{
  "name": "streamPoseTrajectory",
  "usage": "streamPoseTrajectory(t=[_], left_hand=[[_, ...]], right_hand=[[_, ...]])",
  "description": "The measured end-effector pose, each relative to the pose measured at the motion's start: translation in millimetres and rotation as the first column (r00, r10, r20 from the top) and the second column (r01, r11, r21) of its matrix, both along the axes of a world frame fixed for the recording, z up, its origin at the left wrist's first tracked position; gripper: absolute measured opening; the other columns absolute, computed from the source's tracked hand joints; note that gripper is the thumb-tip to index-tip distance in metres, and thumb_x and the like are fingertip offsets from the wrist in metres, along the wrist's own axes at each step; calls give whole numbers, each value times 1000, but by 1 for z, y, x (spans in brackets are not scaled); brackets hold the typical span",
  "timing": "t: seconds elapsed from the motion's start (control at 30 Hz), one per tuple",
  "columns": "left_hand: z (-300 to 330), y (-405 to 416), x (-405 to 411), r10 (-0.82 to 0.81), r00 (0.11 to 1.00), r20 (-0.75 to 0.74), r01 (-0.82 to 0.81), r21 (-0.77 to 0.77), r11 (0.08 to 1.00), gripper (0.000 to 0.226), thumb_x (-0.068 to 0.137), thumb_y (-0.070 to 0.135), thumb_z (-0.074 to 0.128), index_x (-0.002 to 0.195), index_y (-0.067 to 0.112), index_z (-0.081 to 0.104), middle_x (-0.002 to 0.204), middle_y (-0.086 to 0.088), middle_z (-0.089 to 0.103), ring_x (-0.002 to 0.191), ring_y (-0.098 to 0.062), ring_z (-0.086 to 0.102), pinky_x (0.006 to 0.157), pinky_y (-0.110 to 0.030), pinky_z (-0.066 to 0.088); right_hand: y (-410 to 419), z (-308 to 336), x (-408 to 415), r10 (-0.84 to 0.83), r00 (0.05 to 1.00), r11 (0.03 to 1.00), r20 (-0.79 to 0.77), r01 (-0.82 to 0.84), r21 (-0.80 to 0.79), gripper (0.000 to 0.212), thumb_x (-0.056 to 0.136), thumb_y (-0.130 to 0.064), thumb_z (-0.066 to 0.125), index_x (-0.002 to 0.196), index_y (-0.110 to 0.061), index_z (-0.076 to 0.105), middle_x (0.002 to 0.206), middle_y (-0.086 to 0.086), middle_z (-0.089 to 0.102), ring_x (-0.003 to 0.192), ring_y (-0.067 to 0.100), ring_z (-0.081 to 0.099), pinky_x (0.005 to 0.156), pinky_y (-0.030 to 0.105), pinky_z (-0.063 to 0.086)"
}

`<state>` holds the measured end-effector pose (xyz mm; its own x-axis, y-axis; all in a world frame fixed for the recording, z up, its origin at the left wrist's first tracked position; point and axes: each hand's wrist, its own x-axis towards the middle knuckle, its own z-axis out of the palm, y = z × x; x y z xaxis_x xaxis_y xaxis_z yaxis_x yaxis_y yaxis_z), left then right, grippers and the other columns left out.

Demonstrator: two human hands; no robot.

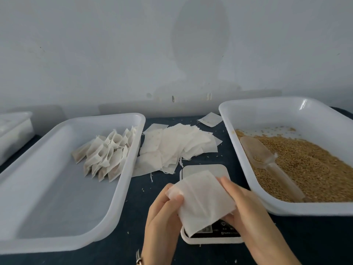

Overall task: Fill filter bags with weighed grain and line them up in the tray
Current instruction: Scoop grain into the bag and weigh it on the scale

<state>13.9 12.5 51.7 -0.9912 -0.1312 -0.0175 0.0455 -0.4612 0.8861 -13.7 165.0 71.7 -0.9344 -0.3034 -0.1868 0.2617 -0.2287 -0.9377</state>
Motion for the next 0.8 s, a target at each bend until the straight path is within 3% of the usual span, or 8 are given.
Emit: streamPoseTrajectory(t=[0.1,0.17,0.23,0.33,0.4,0.5,0.63,0.8], left_hand=[[3,-2,1,78,997,-20,-79,-92,993,50,62,32,65,81,-9,43,76,-13,37,72,-23,37,64,-32,30],[2,-2,1,125,991,-55,-135,-245,960,41,68,32,64,86,-3,54,79,-17,48,72,-23,45,66,-32,35],[-3,-1,-1,234,965,-115,-261,-413,873,15,77,18,69,88,14,60,81,1,63,74,-15,59,64,-25,45],[-2,1,-1,393,890,-232,-455,-510,730,26,78,11,74,85,28,56,80,11,62,70,-7,58,62,-23,46],[6,5,3,300,911,-284,-411,-563,717,12,75,32,71,74,30,59,70,5,61,60,-7,55,55,-21,45],[11,16,4,91,974,-206,-203,-629,750,28,73,52,63,74,24,62,70,-6,64,63,-20,61,58,-29,50],[7,23,1,120,985,-128,-173,-598,782,23,80,28,72,87,10,59,81,-8,69,75,-20,68,64,-24,54],[4,22,0,155,978,-140,-209,-630,748,9,83,11,69,80,14,61,77,1,67,72,-15,66,58,-16,50]], right_hand=[[5,-2,0,34,999,990,-20,-31,136,31,68,-53,58,85,-33,76,86,-3,74,82,13,69,78,33,54],[5,-1,2,2,997,979,-81,14,203,22,76,-47,58,83,-35,75,83,-3,73,80,13,68,76,30,53],[5,1,3,-69,985,970,-158,104,222,19,75,-46,59,79,-36,75,78,-2,73,73,10,67,64,20,51],[4,-2,4,-136,944,915,-301,236,328,20,72,-46,67,73,-28,76,73,-5,71,71,6,64,65,22,47],[2,-4,4,-137,930,876,-341,274,397,13,72,-40,73,71,-27,74,71,-11,70,72,2,63,67,22,45],[-2,-6,5,-84,922,853,-377,262,451,9,72,-38,73,71,-29,72,70,-11,69,70,4,63,65,21,48],[-5,-7,7,2,909,851,-416,218,479,10,78,-37,68,87,-33,72,81,-20,68,80,-3,63,65,13,49],[1,-7,7,154,890,861,-428,91,500,19,88,-21,61,100,-30,74,88,-18,70,90,-2,63,74,10,49]])
